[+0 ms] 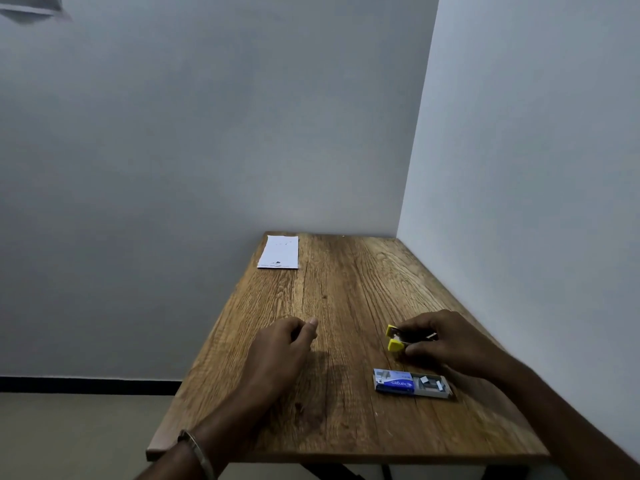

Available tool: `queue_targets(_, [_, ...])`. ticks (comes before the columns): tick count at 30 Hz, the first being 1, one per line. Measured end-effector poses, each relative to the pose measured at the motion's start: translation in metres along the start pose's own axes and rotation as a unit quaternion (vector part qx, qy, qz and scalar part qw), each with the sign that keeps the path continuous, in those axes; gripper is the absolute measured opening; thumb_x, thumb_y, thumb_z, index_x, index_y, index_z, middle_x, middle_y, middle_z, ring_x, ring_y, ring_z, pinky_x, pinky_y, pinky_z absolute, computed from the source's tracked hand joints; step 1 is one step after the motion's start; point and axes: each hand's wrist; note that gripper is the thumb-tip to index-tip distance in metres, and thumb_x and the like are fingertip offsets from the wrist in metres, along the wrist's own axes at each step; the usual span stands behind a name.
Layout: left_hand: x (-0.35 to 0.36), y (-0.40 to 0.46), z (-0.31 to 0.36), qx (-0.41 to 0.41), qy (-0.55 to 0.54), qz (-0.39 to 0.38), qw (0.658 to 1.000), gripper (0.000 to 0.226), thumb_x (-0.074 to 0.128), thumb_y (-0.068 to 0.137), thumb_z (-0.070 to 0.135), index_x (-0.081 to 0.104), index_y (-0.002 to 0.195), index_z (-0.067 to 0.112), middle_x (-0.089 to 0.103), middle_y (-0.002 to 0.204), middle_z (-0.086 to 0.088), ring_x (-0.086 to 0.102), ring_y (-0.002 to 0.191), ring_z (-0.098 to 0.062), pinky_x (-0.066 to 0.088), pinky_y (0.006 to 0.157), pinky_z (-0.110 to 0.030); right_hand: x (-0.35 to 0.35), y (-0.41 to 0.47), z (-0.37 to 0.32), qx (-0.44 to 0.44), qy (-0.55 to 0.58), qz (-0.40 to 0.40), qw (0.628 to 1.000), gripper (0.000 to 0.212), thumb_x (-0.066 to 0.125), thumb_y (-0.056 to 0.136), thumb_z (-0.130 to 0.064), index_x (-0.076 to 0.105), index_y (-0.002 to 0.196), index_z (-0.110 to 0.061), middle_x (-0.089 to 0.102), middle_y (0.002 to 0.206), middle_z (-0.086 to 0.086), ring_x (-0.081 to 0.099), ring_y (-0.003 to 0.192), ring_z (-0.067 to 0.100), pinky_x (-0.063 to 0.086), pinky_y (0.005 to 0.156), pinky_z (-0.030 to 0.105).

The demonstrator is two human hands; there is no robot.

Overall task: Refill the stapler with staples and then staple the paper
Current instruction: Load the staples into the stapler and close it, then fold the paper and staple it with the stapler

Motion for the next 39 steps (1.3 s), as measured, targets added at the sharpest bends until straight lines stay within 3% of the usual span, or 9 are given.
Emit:
queue_targets(6, [0.000,0.000,-0.002,-0.002,-0.003,0.001,1.000,0.038,0.047,0.097,0.049,0.074,0.093,0.023,0.063,0.072,0.021,0.062,0.070,0.005,0.044,0.058,-0.019,0.005,-0.005,0.008,-0.006,-0.018,0.011,1.000,0.037,0.083,0.077,-0.022,0.073,0.111,-0.032,0.072,0.098,-0.019,0.062,0.093,-0.010,0.047,0.073,0.009])
queue_targets(12, [0.002,0.001,-0.003,-0.001,-0.004,-0.003,1.000,0.037,0.047,0.097,0.050,0.073,0.094,0.024,0.064,0.073,0.019,0.063,0.071,0.003,0.044,0.060,-0.019,0.006,-0.009,0.008,-0.014,-0.023,0.017,0.999,0.037,0.084,0.074,-0.020,0.074,0.108,-0.031,0.069,0.095,-0.015,0.061,0.091,-0.008,0.046,0.073,0.012])
queue_targets(19, [0.003,0.002,-0.005,-0.001,0.000,-0.002,1.000,0.037,0.047,0.096,0.051,0.073,0.093,0.025,0.066,0.074,0.017,0.064,0.072,0.002,0.048,0.062,-0.021,0.006,-0.010,0.005,0.003,-0.027,0.006,1.000,0.040,0.081,0.078,-0.021,0.072,0.116,-0.030,0.068,0.098,-0.017,0.061,0.093,-0.003,0.045,0.075,0.011])
queue_targets(23, [0.003,0.001,-0.004,-0.002,-0.003,0.000,1.000,0.036,0.048,0.096,0.050,0.073,0.094,0.025,0.066,0.075,0.018,0.063,0.072,0.003,0.044,0.060,-0.018,0.004,-0.015,-0.001,0.014,-0.024,-0.004,1.000,0.044,0.080,0.080,-0.020,0.068,0.121,-0.028,0.067,0.107,-0.014,0.062,0.102,0.004,0.050,0.086,0.021])
queue_targets(26, [0.002,0.002,-0.004,-0.004,-0.021,-0.017,1.000,0.032,0.049,0.097,0.047,0.072,0.095,0.025,0.066,0.077,0.018,0.064,0.074,0.002,0.046,0.063,-0.019,-0.010,-0.020,-0.007,-0.006,0.086,0.095,0.992,0.033,0.074,0.085,-0.015,0.070,0.115,-0.027,0.071,0.111,-0.008,0.066,0.104,0.005,0.053,0.082,0.016])
queue_targets(29, [-0.009,0.011,-0.001,0.006,-0.023,-0.030,0.999,0.027,0.052,0.097,0.044,0.072,0.094,0.026,0.069,0.078,0.015,0.065,0.073,0.002,0.046,0.062,-0.017,-0.026,-0.011,-0.034,-0.029,0.331,0.227,0.916,0.019,0.064,0.090,-0.019,0.077,0.101,-0.025,0.077,0.101,0.001,0.071,0.098,0.011,0.057,0.076,0.021])
queue_targets(30, [-0.016,0.018,0.000,0.016,-0.012,-0.027,0.999,0.026,0.053,0.097,0.043,0.072,0.092,0.026,0.070,0.078,0.013,0.065,0.071,0.001,0.046,0.061,-0.018,-0.026,-0.002,-0.044,-0.031,0.346,0.239,0.907,0.018,0.062,0.092,-0.017,0.077,0.099,-0.024,0.077,0.099,0.001,0.071,0.097,0.011,0.057,0.076,0.024])
queue_targets(35, [-0.055,0.072,-0.010,0.078,0.099,-0.013,0.992,0.025,0.056,0.096,0.040,0.071,0.092,0.020,0.068,0.077,0.009,0.058,0.066,-0.005,0.041,0.055,-0.022,0.019,0.060,-0.091,-0.076,0.083,0.126,0.986,0.027,0.064,0.094,-0.023,0.066,0.121,-0.025,0.070,0.114,-0.011,0.063,0.096,-0.005,0.046,0.073,0.008])
queue_targets(39, [-0.070,0.119,-0.035,0.096,0.215,-0.050,0.971,0.028,0.053,0.098,0.038,0.066,0.115,0.020,0.071,0.108,0.003,0.063,0.089,-0.011,0.047,0.068,-0.022,0.058,0.121,-0.108,-0.102,-0.103,0.045,0.988,0.045,0.060,0.096,-0.029,0.052,0.139,-0.020,0.058,0.138,0.000,0.053,0.123,0.013,0.042,0.097,0.024])
Point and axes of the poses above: each hand's wrist, its own y-axis towards the middle knuckle, its own x-axis out of the palm, z = x × y
